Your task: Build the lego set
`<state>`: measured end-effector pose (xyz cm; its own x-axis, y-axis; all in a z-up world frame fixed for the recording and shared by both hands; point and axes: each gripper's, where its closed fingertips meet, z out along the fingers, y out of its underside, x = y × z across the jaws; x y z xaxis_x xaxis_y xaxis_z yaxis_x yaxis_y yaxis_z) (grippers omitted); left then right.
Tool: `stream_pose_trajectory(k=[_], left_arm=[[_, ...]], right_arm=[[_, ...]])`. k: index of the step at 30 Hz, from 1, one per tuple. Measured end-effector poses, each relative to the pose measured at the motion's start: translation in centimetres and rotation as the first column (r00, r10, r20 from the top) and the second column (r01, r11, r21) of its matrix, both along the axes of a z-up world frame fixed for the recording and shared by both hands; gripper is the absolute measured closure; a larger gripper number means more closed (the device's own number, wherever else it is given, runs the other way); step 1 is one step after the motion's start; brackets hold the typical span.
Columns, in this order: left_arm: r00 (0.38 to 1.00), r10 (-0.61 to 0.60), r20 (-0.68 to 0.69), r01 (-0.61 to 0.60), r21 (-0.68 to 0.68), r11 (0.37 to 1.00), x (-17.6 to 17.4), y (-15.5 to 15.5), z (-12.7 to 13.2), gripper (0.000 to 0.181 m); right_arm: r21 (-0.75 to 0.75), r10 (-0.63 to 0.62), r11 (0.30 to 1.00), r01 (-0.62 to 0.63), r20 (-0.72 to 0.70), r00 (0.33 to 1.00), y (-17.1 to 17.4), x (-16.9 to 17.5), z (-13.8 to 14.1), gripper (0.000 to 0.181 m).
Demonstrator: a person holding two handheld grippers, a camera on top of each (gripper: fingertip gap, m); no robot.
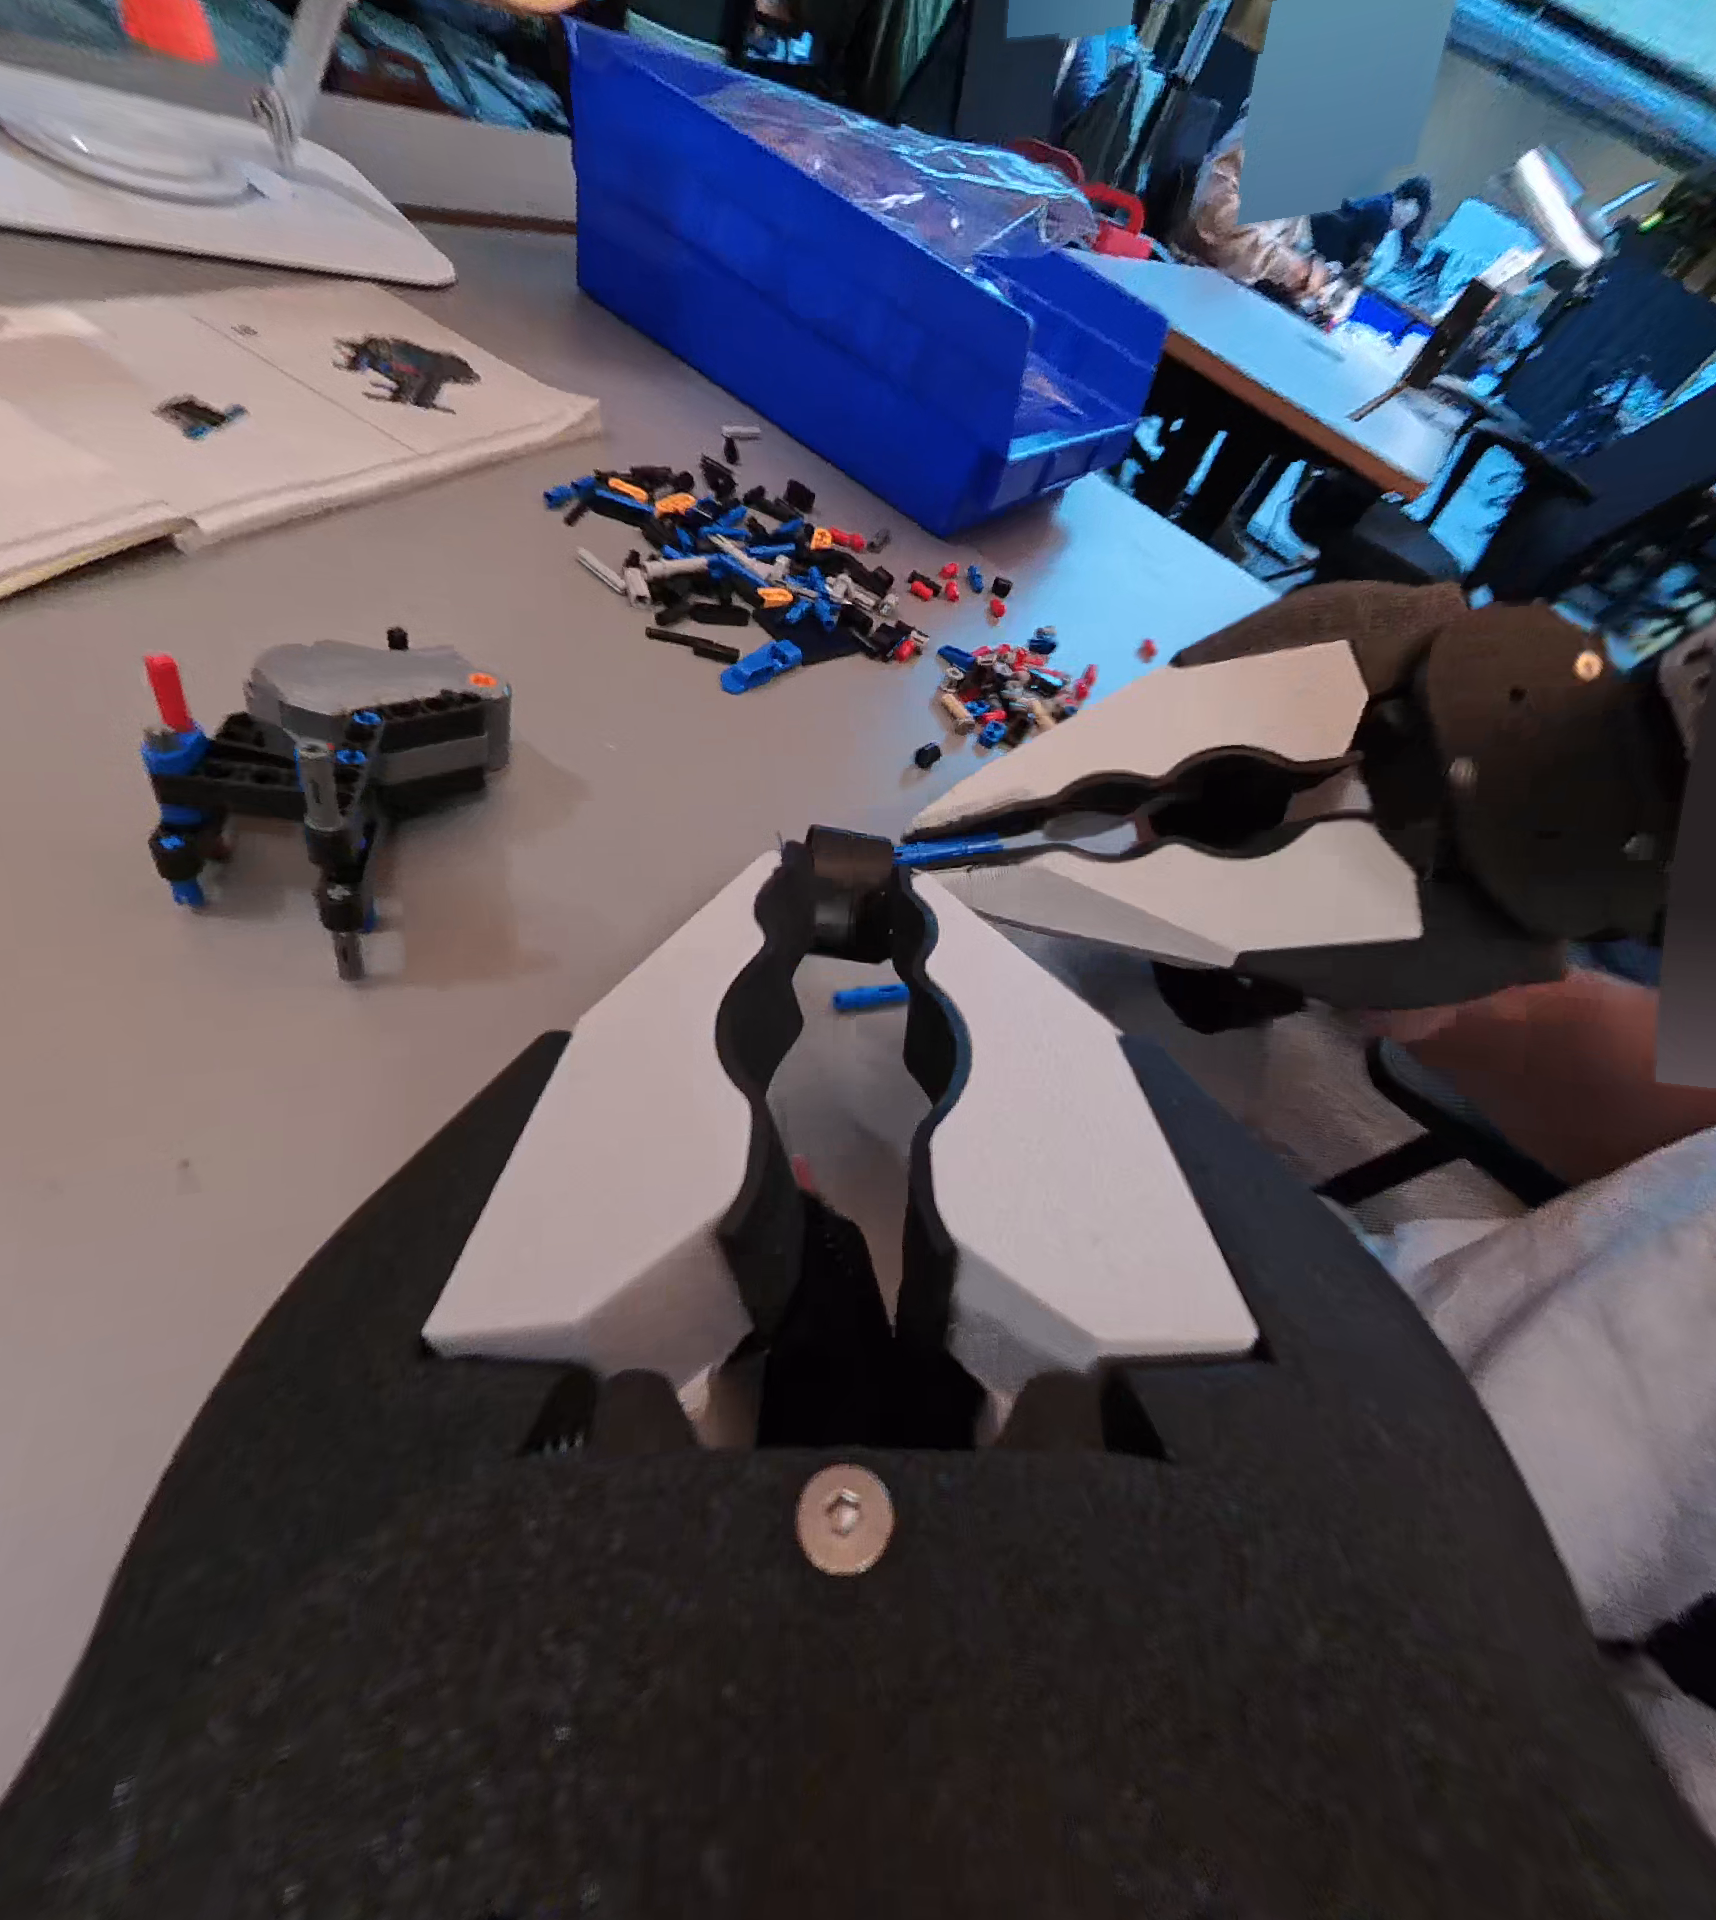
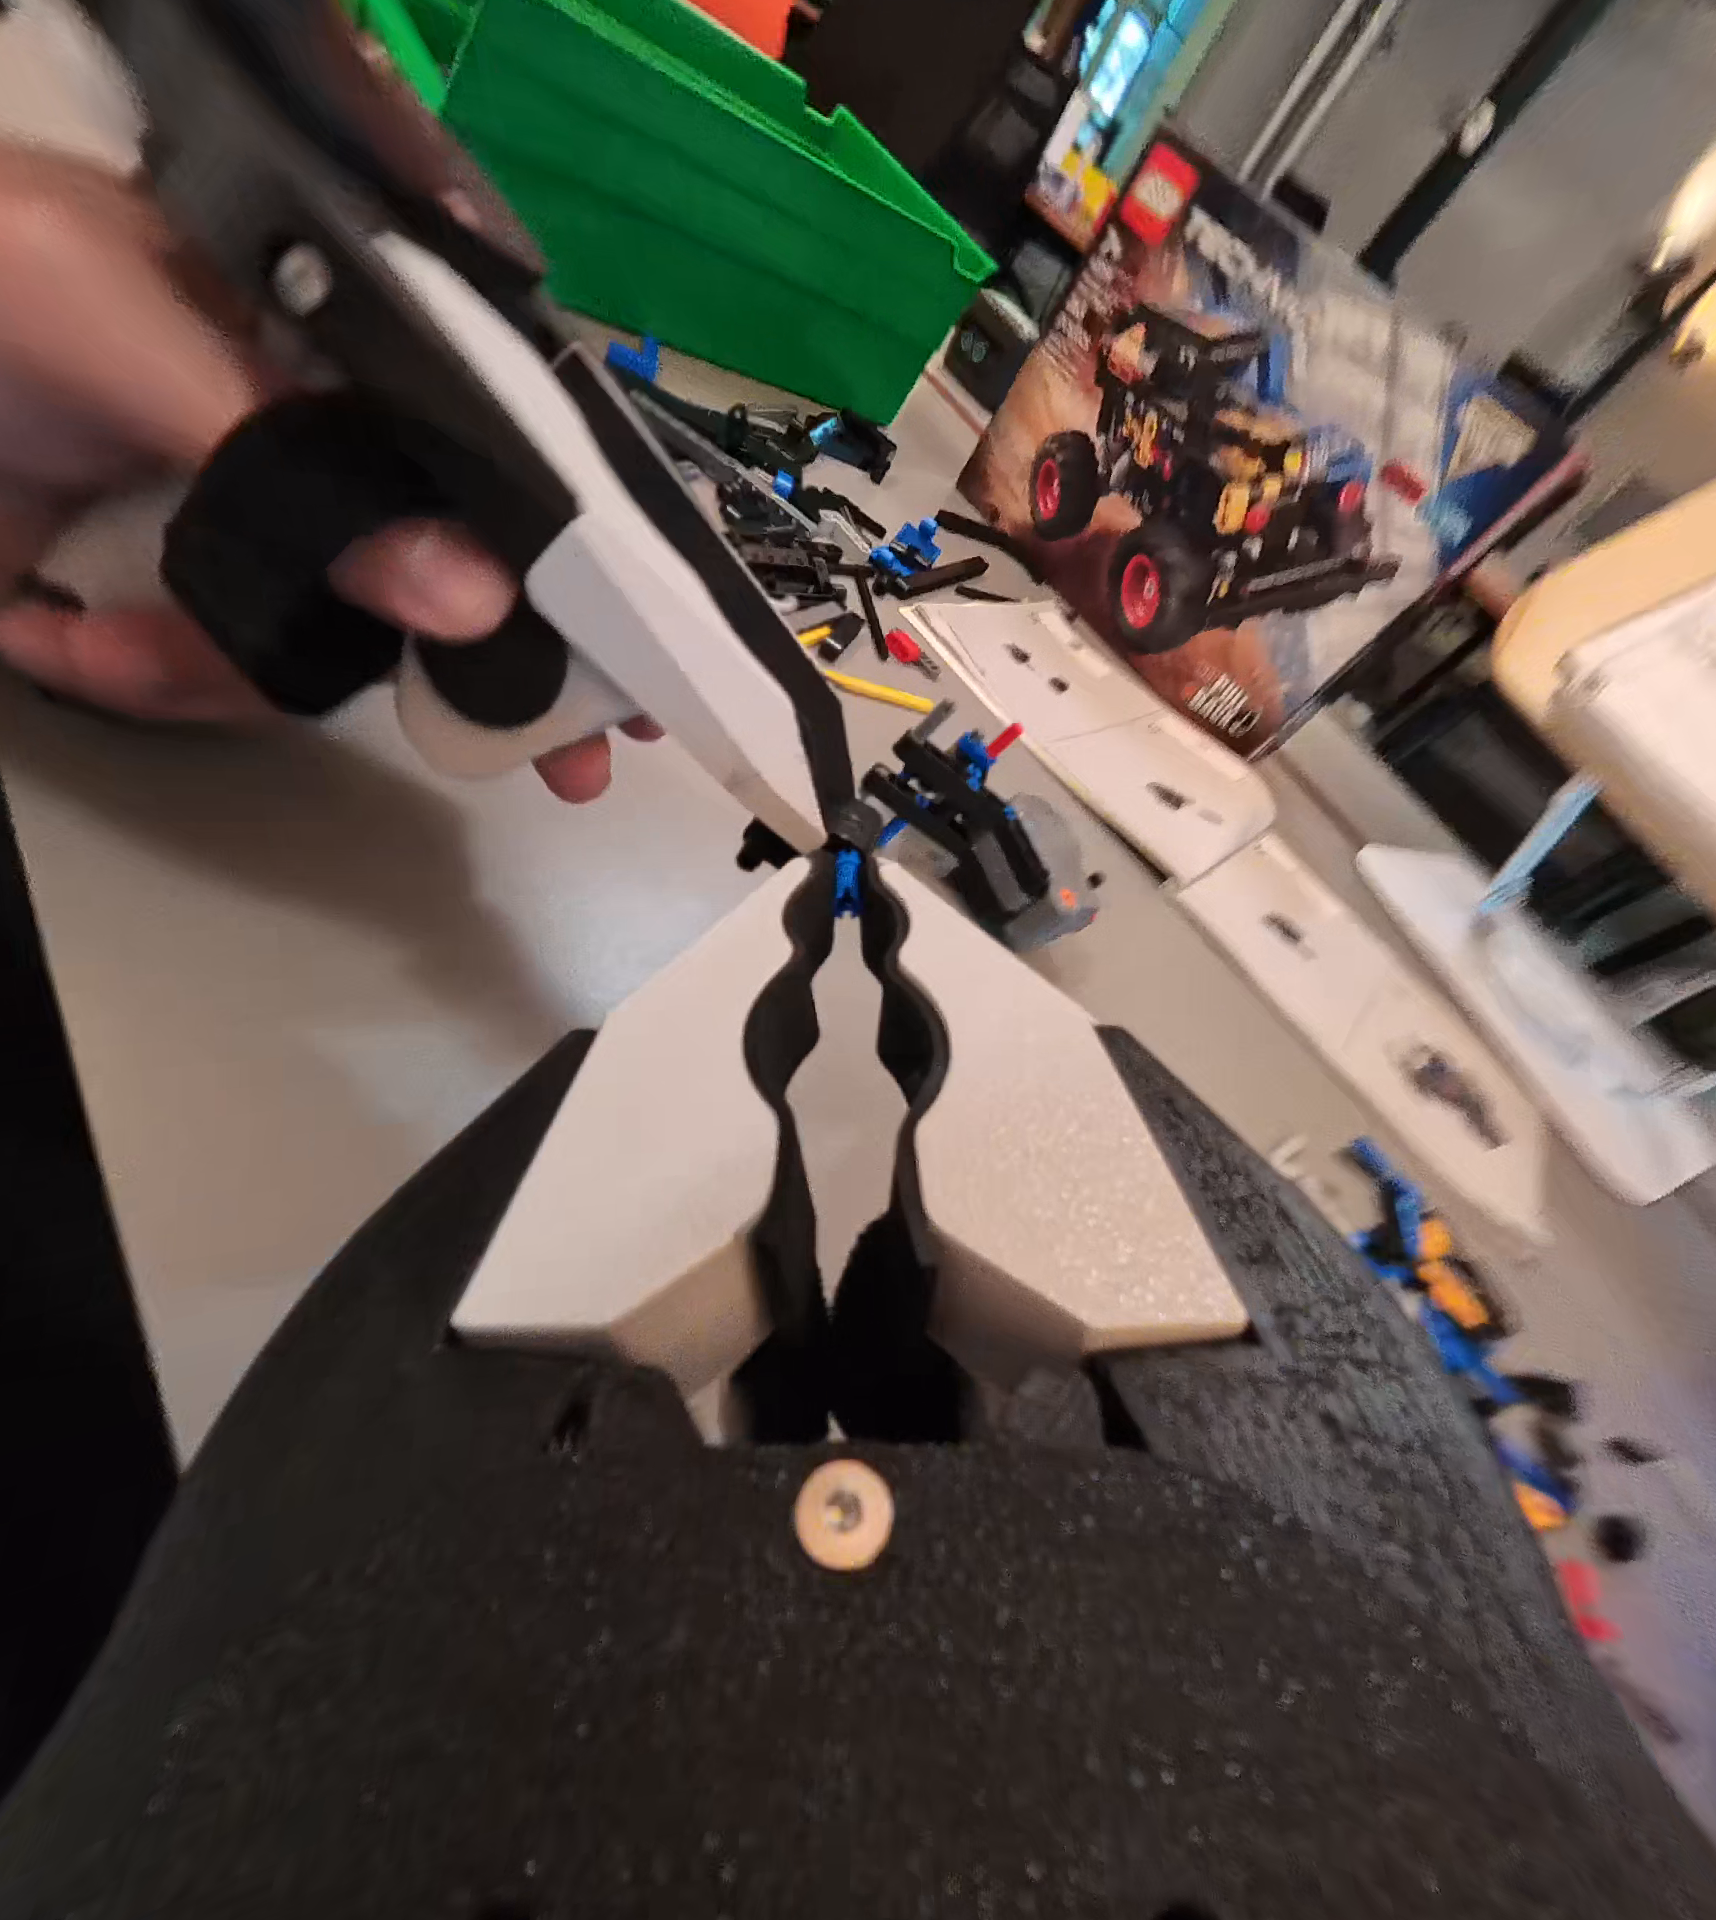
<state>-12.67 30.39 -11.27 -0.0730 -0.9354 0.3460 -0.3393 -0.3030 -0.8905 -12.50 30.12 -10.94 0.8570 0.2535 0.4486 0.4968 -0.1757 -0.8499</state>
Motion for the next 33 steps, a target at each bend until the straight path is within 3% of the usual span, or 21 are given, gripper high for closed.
stream_pose_trajectory(k=[1,3,4,5,6,7,8,10,14,18,20,23,27,33], left_arm=[[1.000,0.006,0.018,-0.007,0.035,0.999,0.1,0.0,0.3,0.177],[0.964,-0.187,0.191,0.196,-0.029,0.980,0.1,-4.6,3.7,0.181],[0.965,-0.173,0.195,0.168,0.044,0.985,0.6,-5.2,4.3,0.181],[0.991,-0.046,0.123,0.015,0.240,0.971,0.8,-2.4,3.8,0.181],[0.994,0.054,0.097,-0.083,0.323,0.943,0.2,0.3,4.1,0.181],[0.991,0.086,0.101,-0.110,0.259,0.959,-0.4,1.4,4.6,0.181],[0.993,0.103,0.063,-0.116,0.256,0.960,-0.7,2.1,4.1,0.181],[0.996,0.090,-0.003,-0.085,0.301,0.950,-0.5,2.0,1.9,0.181],[0.997,0.050,-0.063,-0.026,0.334,0.942,-0.2,1.4,-0.4,0.181],[0.990,0.054,-0.129,-0.009,0.326,0.945,-0.1,1.4,-1.9,0.181],[0.987,0.089,-0.133,-0.044,0.311,0.949,0.2,2.6,-2.2,0.181],[0.990,0.082,-0.114,-0.052,0.245,0.968,0.8,3.2,-2.0,0.181],[0.990,0.095,-0.107,-0.069,0.222,0.973,1.1,3.7,-1.9,0.181],[0.988,0.098,-0.117,-0.067,0.249,0.966,1.4,3.3,-2.1,0.178]], right_arm=[[-0.030,-0.015,0.999,0.013,-0.080,0.997,0.1,0.1,-0.2,0.177],[-0.136,-0.024,0.991,0.007,-0.120,0.992,0.6,-0.6,-2.3,0.177],[-0.088,-0.111,0.991,0.103,-0.089,0.990,0.9,0.2,-1.8,0.177],[0.055,-0.068,0.996,0.075,-0.118,0.991,0.5,0.1,0.6,0.178],[0.040,-0.066,0.996,0.076,-0.205,0.977,-0.2,0.5,1.2,0.178],[-0.055,-0.109,0.993,0.100,-0.212,0.971,-0.4,1.6,-0.1,0.177],[-0.118,-0.150,0.985,0.129,-0.190,0.970,-0.5,3.0,-1.4,0.177],[-0.215,-0.123,0.974,0.073,-0.226,0.966,-0.7,3.1,-2.8,0.177],[-0.268,-0.108,0.961,0.070,-0.133,0.985,-2.2,4.0,-2.1,0.178],[-0.188,-0.163,0.976,0.113,-0.277,0.947,-3.4,6.9,0.2,0.178],[-0.132,-0.140,0.987,0.093,-0.415,0.899,-3.3,8.2,0.8,0.178],[-0.049,-0.090,0.996,0.076,-0.515,0.852,-2.9,9.4,1.4,0.178],[-0.011,-0.046,0.999,0.048,-0.544,0.838,-3.1,9.5,1.5,0.178],[0.091,-0.051,0.991,0.099,-0.429,0.902,-3.7,10.2,2.9,0.178]])
